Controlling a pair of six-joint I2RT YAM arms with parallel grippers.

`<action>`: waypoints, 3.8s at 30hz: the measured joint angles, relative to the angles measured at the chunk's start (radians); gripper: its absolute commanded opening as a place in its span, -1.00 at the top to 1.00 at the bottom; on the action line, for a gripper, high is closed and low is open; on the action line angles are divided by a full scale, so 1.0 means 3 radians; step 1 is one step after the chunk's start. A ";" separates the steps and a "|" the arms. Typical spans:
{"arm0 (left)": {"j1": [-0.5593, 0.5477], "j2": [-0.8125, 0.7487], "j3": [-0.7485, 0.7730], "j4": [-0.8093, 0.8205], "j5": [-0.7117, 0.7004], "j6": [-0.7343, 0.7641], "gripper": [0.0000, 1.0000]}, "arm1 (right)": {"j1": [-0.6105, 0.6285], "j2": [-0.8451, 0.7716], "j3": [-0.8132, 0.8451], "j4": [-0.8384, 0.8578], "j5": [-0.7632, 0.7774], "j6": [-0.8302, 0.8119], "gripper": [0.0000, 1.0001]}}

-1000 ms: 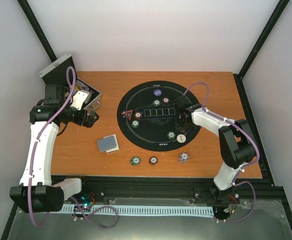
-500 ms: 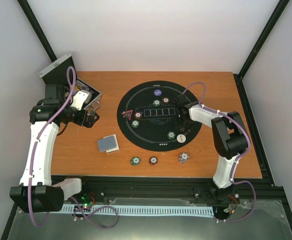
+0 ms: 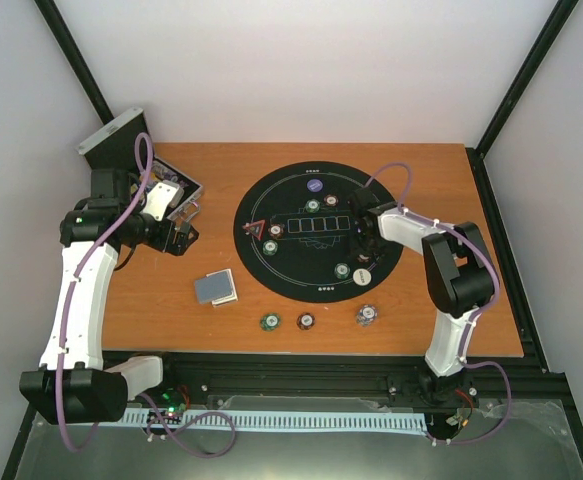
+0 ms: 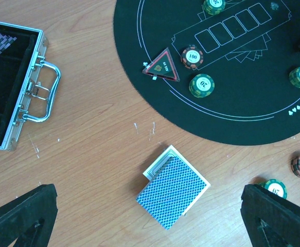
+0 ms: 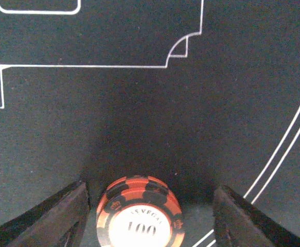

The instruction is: Distribute texas hold em gaming equipment

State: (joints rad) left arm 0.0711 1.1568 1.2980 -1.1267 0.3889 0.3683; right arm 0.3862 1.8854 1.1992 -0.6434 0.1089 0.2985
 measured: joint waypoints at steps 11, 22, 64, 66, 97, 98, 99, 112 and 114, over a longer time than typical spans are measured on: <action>0.0000 0.0000 0.0000 0.0000 0.0001 0.0011 -1.00 | 0.0142 -0.0598 -0.0043 -0.0251 0.0237 0.0095 -0.71; 0.0000 0.0000 0.0000 0.0006 0.0032 0.0010 -1.00 | 0.1066 -0.1663 -0.0946 -0.0591 0.0378 0.0777 -0.79; 0.0000 -0.0001 -0.0034 0.0017 0.0024 0.0008 -1.00 | 0.1293 -0.1896 -0.1647 -0.0484 0.0114 0.1279 -0.01; 0.0000 -0.0001 -0.0034 0.0017 0.0022 0.0008 -1.00 | 0.1293 -0.1893 -0.1649 -0.0483 0.0112 0.1275 0.09; 0.0000 0.0001 -0.0034 0.0017 0.0020 0.0006 -1.00 | 0.1331 -0.1322 0.0003 -0.1025 0.0273 0.0951 0.27; 0.0000 0.0003 -0.0034 0.0017 0.0024 0.0006 -1.00 | 0.1334 -0.1127 0.0206 -0.1008 0.0286 0.0896 0.27; 0.0000 0.0004 -0.0034 0.0017 0.0028 0.0006 -1.00 | 0.1336 -0.0946 0.0385 -0.0989 0.0295 0.0849 0.27; 0.0000 0.0028 -0.0034 0.0027 0.0041 0.0006 -0.99 | 0.1102 0.1766 0.3441 -0.1136 0.0148 0.0338 0.32; 0.0000 0.0028 -0.0034 0.0028 0.0041 0.0006 -1.00 | 0.1067 0.1926 0.3597 -0.1179 0.0099 0.0336 0.32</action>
State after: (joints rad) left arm 0.0711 1.1652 1.2877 -1.1183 0.4011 0.3702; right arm 0.7063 2.4634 2.2784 -0.9970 0.1387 0.3992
